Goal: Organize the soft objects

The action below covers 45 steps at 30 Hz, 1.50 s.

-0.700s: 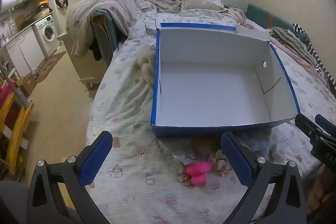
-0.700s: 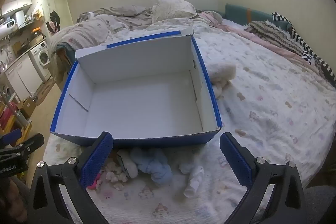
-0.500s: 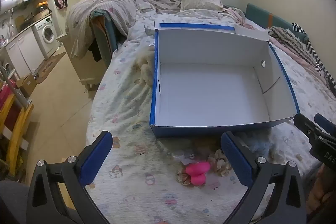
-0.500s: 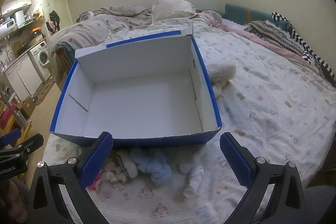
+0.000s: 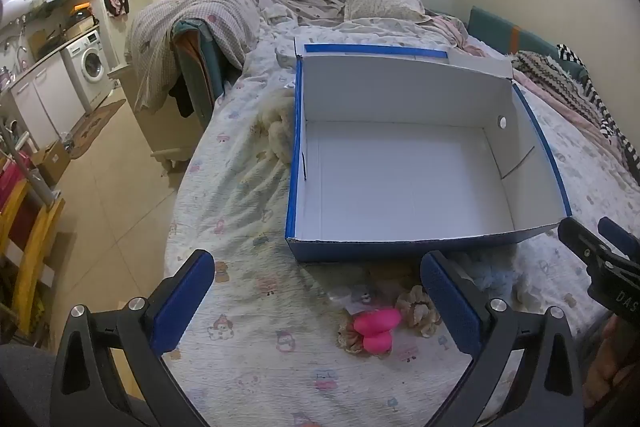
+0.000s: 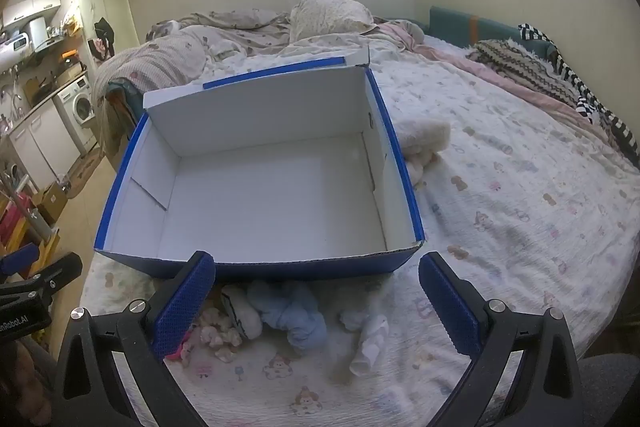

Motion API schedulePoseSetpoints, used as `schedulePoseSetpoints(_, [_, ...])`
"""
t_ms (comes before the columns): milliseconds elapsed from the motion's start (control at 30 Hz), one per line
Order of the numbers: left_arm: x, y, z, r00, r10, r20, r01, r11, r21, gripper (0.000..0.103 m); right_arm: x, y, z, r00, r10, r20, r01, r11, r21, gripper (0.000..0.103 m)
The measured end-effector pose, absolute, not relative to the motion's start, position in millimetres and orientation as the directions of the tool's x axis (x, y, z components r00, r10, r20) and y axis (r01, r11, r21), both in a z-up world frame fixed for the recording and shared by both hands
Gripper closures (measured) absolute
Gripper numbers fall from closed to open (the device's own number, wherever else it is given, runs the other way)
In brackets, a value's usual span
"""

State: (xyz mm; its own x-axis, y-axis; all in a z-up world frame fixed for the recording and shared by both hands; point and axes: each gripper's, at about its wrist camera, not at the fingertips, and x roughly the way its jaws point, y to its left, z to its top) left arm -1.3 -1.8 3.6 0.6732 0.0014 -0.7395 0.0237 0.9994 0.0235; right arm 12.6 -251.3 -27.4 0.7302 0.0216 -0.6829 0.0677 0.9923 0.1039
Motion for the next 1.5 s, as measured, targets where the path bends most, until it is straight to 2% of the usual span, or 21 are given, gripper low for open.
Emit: schedulePoseSetpoints(1500, [-2.0,-0.7,8.8,0.671,-0.001,-0.742,0.020,1.000,0.018,0.000,12.5,-252.0,-27.9,0.726,0.023,-0.687,0.069,0.992,0.106,0.000])
